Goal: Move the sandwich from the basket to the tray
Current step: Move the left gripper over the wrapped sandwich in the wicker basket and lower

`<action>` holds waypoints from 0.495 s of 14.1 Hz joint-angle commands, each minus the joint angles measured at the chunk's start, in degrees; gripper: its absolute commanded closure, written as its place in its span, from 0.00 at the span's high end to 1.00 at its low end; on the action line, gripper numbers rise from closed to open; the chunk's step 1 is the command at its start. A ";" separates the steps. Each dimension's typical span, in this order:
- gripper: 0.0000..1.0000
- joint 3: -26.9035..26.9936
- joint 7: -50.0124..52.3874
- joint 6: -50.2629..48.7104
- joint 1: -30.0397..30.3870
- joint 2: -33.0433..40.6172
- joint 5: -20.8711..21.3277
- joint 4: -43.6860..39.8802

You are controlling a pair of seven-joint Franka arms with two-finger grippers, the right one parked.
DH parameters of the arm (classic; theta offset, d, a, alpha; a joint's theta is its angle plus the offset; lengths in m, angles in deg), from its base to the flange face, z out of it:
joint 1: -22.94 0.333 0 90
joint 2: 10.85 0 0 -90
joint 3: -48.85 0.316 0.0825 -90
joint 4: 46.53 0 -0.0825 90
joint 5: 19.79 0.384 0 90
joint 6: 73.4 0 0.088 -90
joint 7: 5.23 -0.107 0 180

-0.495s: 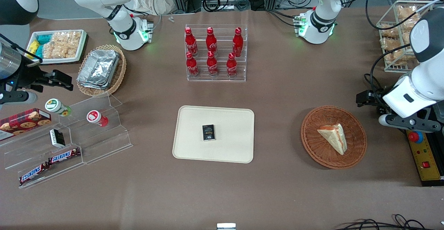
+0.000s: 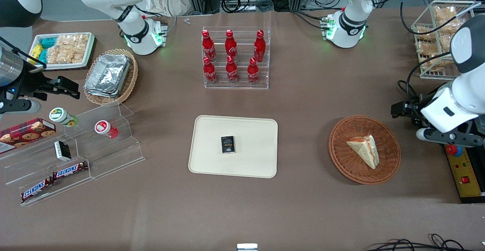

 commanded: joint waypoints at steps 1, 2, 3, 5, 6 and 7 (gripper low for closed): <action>1.00 -0.02 11.03 3.37 0.07 -2.74 0.51 1.95; 1.00 -0.02 15.53 7.58 1.12 -2.56 0.08 5.19; 1.00 -0.02 18.36 12.50 1.48 -2.13 0.08 8.79; 1.00 -0.02 25.63 23.12 1.48 -1.77 0.43 15.39; 1.00 -0.02 31.94 28.23 1.48 -2.21 0.43 17.94; 1.00 -0.02 38.36 32.37 1.13 -3.43 0.51 19.10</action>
